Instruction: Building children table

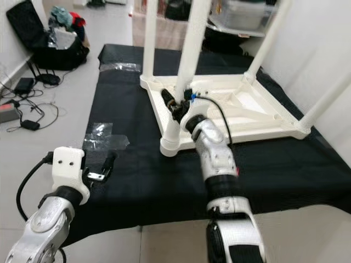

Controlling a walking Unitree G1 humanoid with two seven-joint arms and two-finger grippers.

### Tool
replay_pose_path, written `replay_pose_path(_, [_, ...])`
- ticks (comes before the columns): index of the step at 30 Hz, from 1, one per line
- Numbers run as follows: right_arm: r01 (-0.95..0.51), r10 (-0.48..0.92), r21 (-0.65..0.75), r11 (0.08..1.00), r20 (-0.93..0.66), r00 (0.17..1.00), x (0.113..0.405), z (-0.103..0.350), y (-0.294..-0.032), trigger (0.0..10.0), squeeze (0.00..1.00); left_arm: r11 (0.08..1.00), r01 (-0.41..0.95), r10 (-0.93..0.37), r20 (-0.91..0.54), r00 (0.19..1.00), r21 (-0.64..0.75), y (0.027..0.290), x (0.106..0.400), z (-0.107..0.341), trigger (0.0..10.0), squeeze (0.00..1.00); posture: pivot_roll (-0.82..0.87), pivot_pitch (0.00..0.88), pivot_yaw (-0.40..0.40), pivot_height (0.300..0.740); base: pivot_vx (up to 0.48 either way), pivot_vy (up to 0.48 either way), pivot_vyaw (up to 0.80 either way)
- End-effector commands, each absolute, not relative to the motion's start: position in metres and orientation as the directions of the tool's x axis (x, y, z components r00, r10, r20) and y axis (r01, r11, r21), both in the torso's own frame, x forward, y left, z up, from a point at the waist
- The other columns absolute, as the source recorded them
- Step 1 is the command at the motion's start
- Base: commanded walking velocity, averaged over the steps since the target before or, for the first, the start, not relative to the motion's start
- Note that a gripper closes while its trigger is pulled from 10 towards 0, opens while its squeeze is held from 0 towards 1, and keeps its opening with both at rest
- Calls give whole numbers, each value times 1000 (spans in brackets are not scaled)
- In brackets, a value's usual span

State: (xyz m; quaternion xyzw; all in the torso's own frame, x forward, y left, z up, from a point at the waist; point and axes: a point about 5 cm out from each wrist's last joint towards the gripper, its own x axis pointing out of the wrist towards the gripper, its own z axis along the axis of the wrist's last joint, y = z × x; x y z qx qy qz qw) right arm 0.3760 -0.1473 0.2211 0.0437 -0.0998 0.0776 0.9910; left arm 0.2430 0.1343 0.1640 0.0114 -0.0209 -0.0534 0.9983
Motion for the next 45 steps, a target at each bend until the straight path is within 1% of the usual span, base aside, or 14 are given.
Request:
replay_pose_path(1, [118, -127, 78, 990, 134, 983, 367, 203, -173, 0, 0, 994, 105, -106, 29, 994, 36, 135, 244, 160, 10000, 0, 140, 95, -126, 740, 0, 0, 0])
replay_pose_path(3, [315, -326, 116, 942, 97, 940, 355, 197, -167, 0, 0, 994, 107, -108, 30, 994, 35, 133, 244, 160, 10000, 0, 146, 92, -132, 740, 0, 0, 0])
replay_pose_path(10, [388, -396, 146, 910, 31, 918, 353, 193, -148, 0, 0, 993, 110, -111, 28, 993, 35, 133, 243, 159, 10000, 0, 148, 88, -135, 740, 0, 0, 0])
replay_pose_path(11, [369, -378, 162, 915, 25, 926, 355, 194, -138, 9294, 0, 993, 110, -111, 27, 993, 35, 133, 243, 159, 10000, 0, 151, 86, -137, 740, 0, 0, 0])
replay_pose_path(12, [369, -378, 162, 915, 25, 926, 355, 194, -138, 9294, 0, 993, 110, -111, 27, 993, 35, 133, 243, 159, 10000, 0, 151, 86, -137, 740, 0, 0, 0])
replay_pose_path(13, [320, -332, 186, 929, 37, 943, 357, 197, -130, 10000, 1000, 993, 109, -110, 27, 994, 35, 133, 243, 159, 10000, 0, 148, 86, -139, 740, 0, 0, 0])
replay_pose_path(19, [240, -262, 200, 950, 95, 960, 358, 205, -123, 10000, 1000, 994, 106, -107, 26, 994, 34, 134, 244, 159, 10000, 0, 142, 88, -137, 740, 0, 0, 0])
replay_pose_path(21, [175, -203, 169, 970, 161, 966, 358, 212, -127, 10000, 0, 994, 109, -110, 30, 994, 33, 132, 245, 160, 10000, 0, 141, 92, -138, 740, 0, 0, 0])
replay_pose_path(25, [68, -101, 159, 985, 209, 973, 359, 215, -129, 10000, 0, 993, 109, -110, 30, 993, 33, 132, 245, 160, 10000, 0, 142, 92, -141, 740, 0, 0, 0])
replay_pose_path(29, [-276, 233, 163, 947, 243, 942, 360, 206, -152, 10000, 0, 994, 104, -105, 31, 994, 33, 133, 245, 160, 10000, 0, 143, 97, -138, 740, 0, 0, 0])
replay_pose_path(38, [-520, 481, 95, 849, 268, 835, 370, 221, -169, 10000, 0, 993, 111, -112, 36, 993, 34, 133, 246, 161, 10000, 0, 143, 98, -131, 740, 0, 0, 0])
replay_pose_path(39, [-649, 612, 94, 755, 252, 749, 370, 222, -158, 10000, 0, 993, 113, -115, 38, 993, 36, 132, 247, 162, 10000, 0, 148, 99, -133, 740, 0, 0, 0])
replay_pose_path(44, [-779, 743, 111, 617, 243, 623, 369, 225, -143, 10000, 0, 993, 112, -113, 39, 993, 34, 132, 246, 162, 10000, 0, 153, 99, -134, 740, 0, 0, 0])
replay_pose_path(45, [-839, 807, 118, 532, 229, 544, 368, 225, -135, 10000, 0, 993, 112, -114, 39, 993, 35, 132, 246, 162, 10000, 0, 158, 101, -136, 740, 0, 0, 0])
